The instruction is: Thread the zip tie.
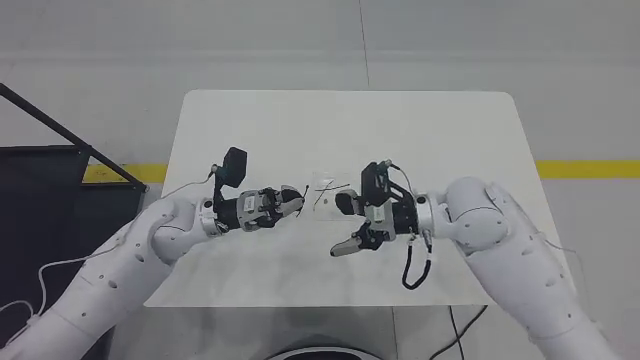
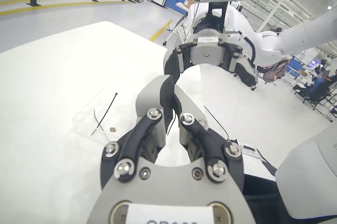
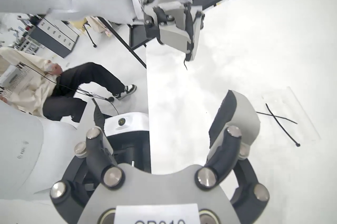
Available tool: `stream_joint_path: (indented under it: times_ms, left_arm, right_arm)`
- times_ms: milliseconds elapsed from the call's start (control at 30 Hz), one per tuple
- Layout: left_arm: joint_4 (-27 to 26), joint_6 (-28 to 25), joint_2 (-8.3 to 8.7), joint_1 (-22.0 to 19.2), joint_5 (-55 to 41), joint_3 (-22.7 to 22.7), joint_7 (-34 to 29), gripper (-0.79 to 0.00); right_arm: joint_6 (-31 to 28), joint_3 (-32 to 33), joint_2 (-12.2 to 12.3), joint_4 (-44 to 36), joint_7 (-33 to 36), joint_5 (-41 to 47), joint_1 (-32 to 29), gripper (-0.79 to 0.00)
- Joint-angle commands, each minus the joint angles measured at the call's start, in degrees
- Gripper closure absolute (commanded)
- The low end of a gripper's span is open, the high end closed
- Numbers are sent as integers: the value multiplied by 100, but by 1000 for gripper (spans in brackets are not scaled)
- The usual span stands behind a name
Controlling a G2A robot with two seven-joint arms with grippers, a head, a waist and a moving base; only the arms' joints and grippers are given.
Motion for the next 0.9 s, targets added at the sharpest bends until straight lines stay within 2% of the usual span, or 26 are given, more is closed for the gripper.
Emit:
stream_joint_path:
  times_ms: [0,233,367,700,767,867]
  left_arm:
    - [0,-1,0,0,1,1,1,0]
    - [-49,67,-10,40,-45,3,6,0]
    - [-129,196,-62,144,-272,-31,98,0]
    - [105,-222,-176,264,-798,-168,237,0]
    - [104,-254,-198,272,-867,-166,183,0]
    - [88,-254,-225,274,-931,-175,84,0]
  right_arm:
    - [13,-4,-2,2,8,182,8,-785]
    - [41,-5,-3,0,-23,173,-7,-785]
    - [93,-150,-51,-28,-509,24,-126,-785]
    - [-276,-718,-305,698,-1645,-60,55,-785]
    - [-253,-832,-366,827,-1826,-132,119,-757]
    - [-137,-990,-460,965,-2118,-298,203,-637]
